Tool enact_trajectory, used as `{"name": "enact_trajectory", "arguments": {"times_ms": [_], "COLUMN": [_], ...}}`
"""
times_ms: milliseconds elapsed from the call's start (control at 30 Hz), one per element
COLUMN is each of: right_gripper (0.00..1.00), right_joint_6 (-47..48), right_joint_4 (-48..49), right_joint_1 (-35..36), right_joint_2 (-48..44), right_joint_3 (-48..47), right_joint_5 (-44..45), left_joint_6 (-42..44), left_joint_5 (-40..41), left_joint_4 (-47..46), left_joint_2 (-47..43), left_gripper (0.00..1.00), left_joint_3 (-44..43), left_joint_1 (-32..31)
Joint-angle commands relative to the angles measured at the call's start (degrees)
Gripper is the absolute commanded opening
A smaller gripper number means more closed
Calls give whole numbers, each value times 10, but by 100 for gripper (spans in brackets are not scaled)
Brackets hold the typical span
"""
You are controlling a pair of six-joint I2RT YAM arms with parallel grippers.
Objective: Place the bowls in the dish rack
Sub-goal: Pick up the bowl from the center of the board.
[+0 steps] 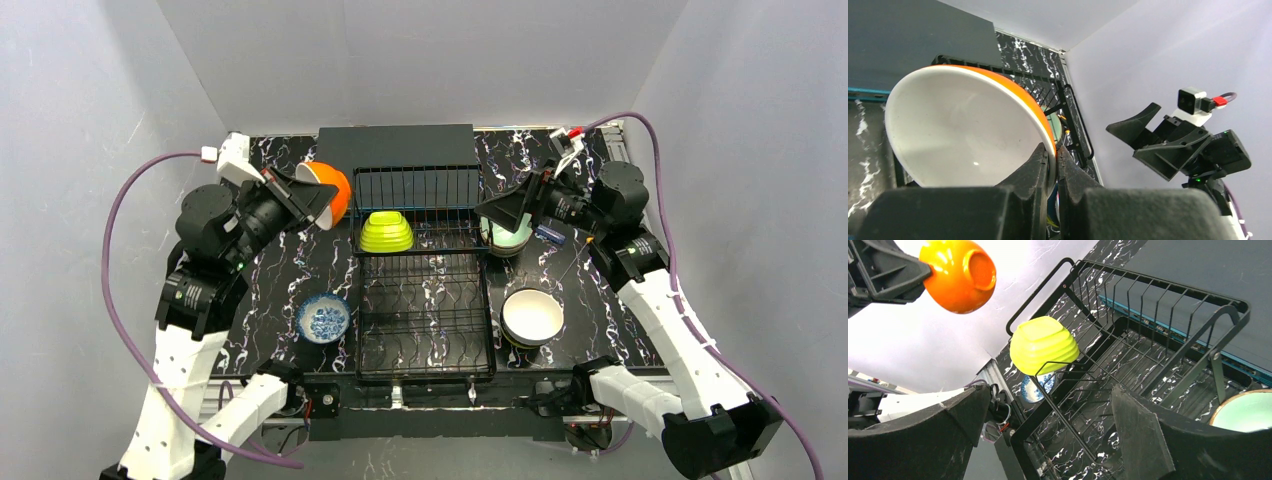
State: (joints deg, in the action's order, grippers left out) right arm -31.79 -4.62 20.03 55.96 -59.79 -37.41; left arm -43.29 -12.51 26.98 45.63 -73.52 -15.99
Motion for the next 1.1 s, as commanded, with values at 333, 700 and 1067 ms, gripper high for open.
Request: {"name": "enact_trajectory", "arguments": {"times_ms": [333, 700, 1067], "right_gripper": [99, 99, 99], "right_joint_6": [45, 59, 63], "right_joint_4": [26, 88, 135], "right_joint_1": [82, 98, 133], "right_joint_2": [17, -12, 17], "right_joint_3": [-37, -18, -21], "right_joint_5": [74, 83, 78], "left_joint_6": [45, 17, -7], "left_joint_5": [191, 271, 239], "left_joint_4": [-107, -156, -197], "left_joint_2": [152, 230, 238], "left_gripper": [0, 0, 0], "left_joint_3": [-96, -117, -114], "left_joint_1": [-269, -350, -367]}}
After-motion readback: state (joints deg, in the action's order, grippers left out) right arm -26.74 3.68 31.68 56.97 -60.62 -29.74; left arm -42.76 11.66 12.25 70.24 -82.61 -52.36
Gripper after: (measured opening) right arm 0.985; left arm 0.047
